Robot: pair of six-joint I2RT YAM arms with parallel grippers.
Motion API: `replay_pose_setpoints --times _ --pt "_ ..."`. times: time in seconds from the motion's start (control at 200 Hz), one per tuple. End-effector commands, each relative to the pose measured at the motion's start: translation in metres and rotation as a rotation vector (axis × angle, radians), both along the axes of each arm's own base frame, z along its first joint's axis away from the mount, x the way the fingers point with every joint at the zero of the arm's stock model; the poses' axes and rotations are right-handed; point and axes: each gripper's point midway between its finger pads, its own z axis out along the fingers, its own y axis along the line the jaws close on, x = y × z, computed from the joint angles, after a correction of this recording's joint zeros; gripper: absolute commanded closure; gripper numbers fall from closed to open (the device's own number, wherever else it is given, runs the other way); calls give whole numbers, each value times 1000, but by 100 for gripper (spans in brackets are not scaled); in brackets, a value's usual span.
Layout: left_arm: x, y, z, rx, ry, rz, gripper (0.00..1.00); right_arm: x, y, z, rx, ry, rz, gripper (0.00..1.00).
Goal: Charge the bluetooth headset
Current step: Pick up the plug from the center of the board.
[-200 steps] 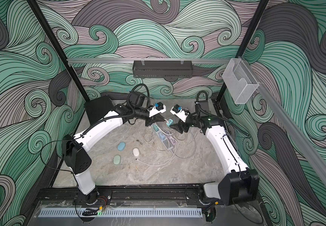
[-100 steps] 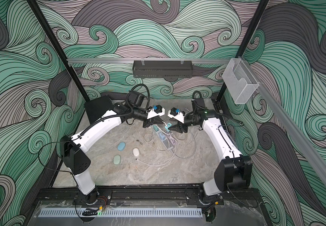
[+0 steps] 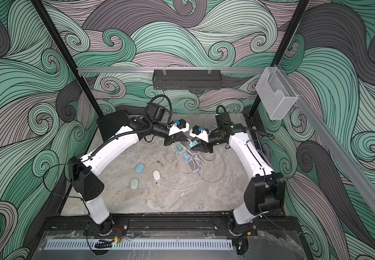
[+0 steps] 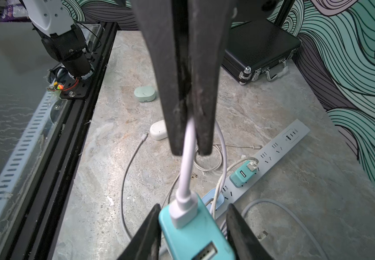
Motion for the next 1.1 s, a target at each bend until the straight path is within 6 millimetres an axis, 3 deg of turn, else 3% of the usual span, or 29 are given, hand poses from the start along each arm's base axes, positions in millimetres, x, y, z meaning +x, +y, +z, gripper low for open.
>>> replay_pose_setpoints --times 0.0,0.265,0.35,0.375,0.425,0.47,0.53,0.625,0.731,0.856,0.951,1.096 --pt "-7 4 26 -42 -36 -25 100 -4 5 14 41 -3 25 63" --pt "2 8 24 -27 -44 21 100 -6 3 17 34 5 3 82" --pt "20 10 25 -25 -62 120 99 -5 5 25 64 29 -11 87" --pt "27 11 26 -30 -66 161 94 -3 6 27 77 41 -26 88" --pt "42 16 31 -53 -62 254 70 5 9 34 110 62 -72 92" --pt "51 22 37 -94 -47 319 56 17 11 41 154 76 -140 94" --pt "59 31 46 -165 -11 382 47 36 12 50 227 91 -250 94" --pt "61 46 53 -259 66 440 41 53 11 70 348 112 -382 93" --pt "54 55 52 -314 154 444 39 63 13 86 448 173 -493 94" --pt "40 58 44 -339 252 404 40 76 15 91 529 266 -646 94" --pt "30 56 35 -341 324 363 42 78 22 96 589 321 -685 94" --pt "35 56 32 -374 485 356 41 73 32 103 639 380 -691 94"
